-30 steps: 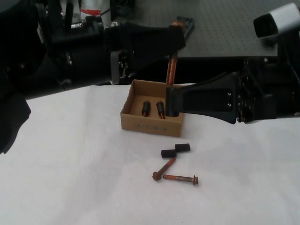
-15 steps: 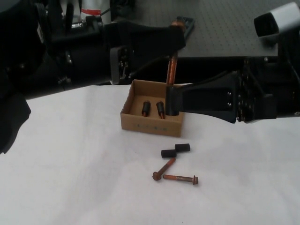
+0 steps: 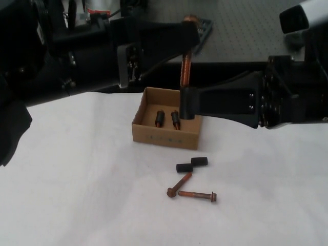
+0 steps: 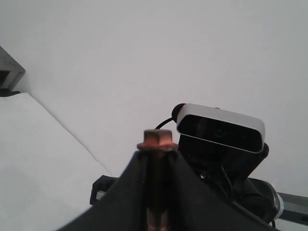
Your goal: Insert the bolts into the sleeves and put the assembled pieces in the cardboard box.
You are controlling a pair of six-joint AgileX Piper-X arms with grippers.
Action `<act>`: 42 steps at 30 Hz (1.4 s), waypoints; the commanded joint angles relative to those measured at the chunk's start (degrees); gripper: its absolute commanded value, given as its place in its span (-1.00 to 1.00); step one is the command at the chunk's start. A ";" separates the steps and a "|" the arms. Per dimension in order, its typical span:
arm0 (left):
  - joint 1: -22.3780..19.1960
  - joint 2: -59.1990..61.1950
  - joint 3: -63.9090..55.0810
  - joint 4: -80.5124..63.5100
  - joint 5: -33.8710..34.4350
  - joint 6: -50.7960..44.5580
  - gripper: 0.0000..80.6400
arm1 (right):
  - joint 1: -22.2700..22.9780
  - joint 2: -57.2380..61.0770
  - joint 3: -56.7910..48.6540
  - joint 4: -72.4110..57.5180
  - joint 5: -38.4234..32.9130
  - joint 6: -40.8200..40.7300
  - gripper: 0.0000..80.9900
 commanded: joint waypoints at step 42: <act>-0.06 -0.50 -0.18 -1.18 -0.68 5.70 -0.98 | -0.05 -0.22 -0.12 7.29 -2.38 -1.91 -0.95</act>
